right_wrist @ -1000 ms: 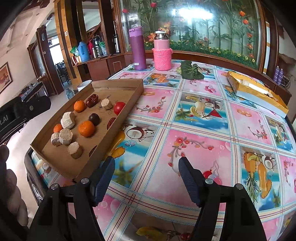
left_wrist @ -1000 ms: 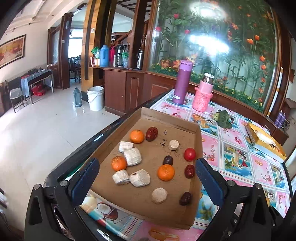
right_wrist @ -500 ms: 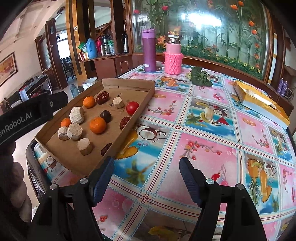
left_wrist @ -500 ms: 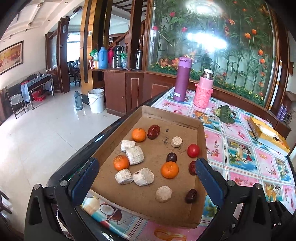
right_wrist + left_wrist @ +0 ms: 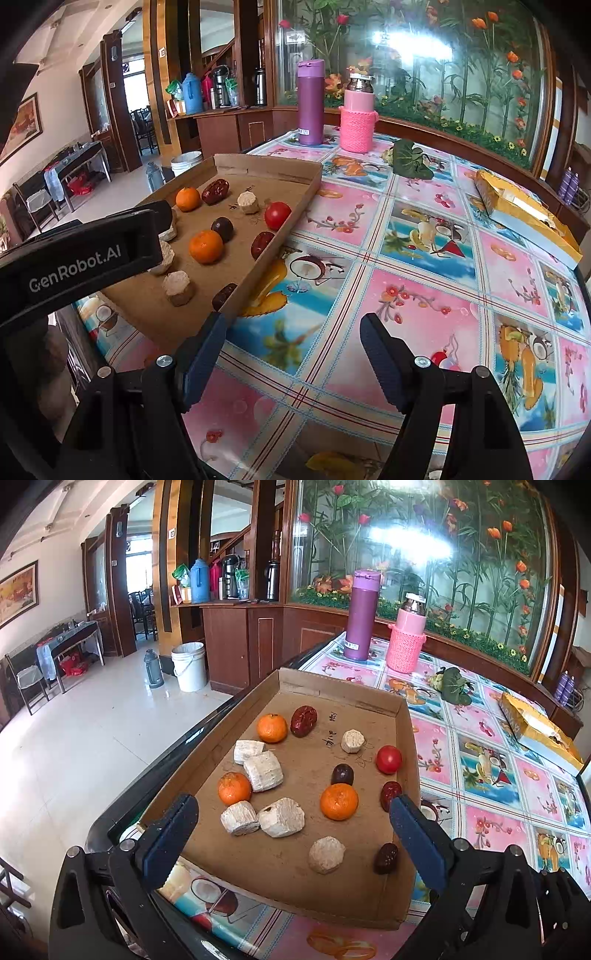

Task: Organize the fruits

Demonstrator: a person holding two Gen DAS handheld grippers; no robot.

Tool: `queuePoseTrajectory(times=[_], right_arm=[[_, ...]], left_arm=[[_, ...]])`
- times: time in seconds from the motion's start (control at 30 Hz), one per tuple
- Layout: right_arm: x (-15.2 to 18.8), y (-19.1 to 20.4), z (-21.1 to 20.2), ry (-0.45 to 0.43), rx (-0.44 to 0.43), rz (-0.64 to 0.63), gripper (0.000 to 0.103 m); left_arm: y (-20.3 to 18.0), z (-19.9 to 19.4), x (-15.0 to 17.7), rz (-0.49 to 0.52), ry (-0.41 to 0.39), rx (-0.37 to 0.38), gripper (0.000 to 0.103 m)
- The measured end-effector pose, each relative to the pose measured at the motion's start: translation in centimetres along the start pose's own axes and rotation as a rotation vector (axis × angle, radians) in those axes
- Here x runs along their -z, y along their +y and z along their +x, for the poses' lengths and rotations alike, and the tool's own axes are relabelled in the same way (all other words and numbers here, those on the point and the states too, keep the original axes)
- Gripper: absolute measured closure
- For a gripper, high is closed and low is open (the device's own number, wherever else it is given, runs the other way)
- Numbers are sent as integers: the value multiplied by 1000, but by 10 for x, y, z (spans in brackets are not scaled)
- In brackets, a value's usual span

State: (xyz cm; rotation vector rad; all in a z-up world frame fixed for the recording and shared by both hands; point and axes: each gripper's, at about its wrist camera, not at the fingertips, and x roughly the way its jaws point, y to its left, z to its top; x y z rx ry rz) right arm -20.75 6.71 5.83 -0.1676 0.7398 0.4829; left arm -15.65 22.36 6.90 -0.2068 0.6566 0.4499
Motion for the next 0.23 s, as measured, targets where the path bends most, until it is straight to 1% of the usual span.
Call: queuePoseTrajectory(times=[0.23], right_arm=[[0,-2,4,13,-11,5,23]], left_arm=[[-2,9,2,0,69,34,0]])
